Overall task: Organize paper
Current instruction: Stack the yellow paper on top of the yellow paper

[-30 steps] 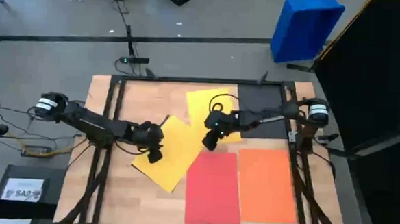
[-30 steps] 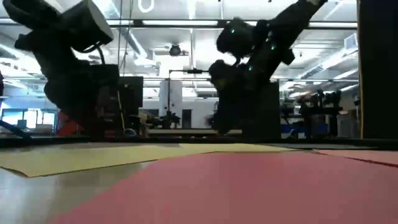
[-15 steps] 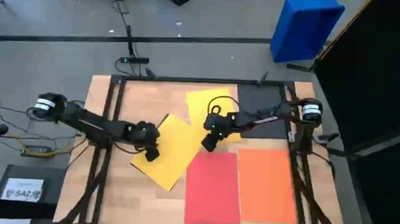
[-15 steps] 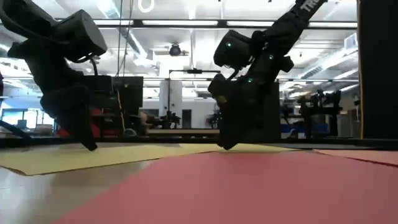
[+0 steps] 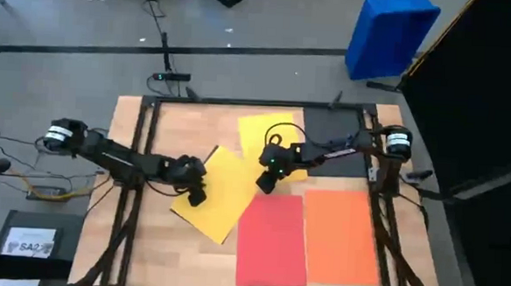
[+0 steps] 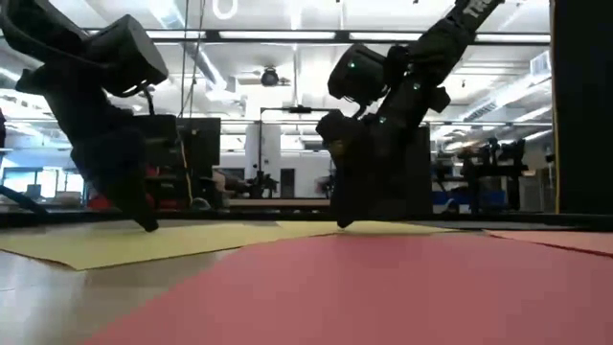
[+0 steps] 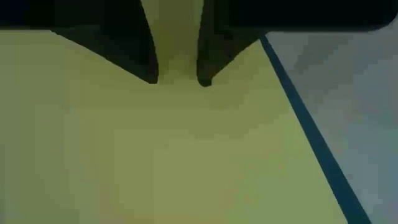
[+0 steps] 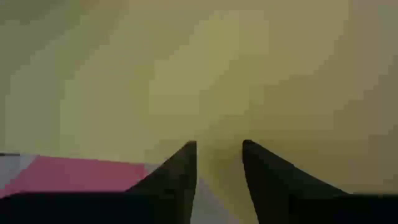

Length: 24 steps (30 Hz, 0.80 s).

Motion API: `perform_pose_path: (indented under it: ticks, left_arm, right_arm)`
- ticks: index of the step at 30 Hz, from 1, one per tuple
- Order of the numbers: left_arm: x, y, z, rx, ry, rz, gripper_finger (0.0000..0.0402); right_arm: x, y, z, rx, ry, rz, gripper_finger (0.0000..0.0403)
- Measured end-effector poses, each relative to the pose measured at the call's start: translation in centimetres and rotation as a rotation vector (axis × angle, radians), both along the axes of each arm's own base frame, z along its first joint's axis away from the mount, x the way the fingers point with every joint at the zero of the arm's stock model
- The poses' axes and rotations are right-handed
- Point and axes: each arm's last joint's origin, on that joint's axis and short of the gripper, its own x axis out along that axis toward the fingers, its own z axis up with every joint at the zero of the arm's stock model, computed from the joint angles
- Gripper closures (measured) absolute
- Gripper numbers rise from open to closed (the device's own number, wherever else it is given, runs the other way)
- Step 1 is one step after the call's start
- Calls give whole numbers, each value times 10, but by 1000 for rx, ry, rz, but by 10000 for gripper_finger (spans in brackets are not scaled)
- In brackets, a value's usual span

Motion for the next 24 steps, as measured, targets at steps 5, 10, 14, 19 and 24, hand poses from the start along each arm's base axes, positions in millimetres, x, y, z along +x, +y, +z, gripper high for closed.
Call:
perform_pose_path:
  ticks: [5,10,14,19,24]
  left_arm:
    - [-1,0,0,3,11,-3,305]
    - [-1,0,0,2,17,-5,305]
    - [1,0,1,-4,-10,-6,305]
    - [4,-1,3,-7,-54,-5,308]
    - [5,2,3,4,-61,5,311]
  right_arm:
    - [-2,-3,-1,-7,17,-10,298]
    - [-9,-8,-5,-39,109,-55,298]
    - [-10,-8,-6,-39,118,-55,298]
    - [-8,-8,-5,-34,97,-50,298]
    - [-4,-7,-2,-1,41,-17,298]
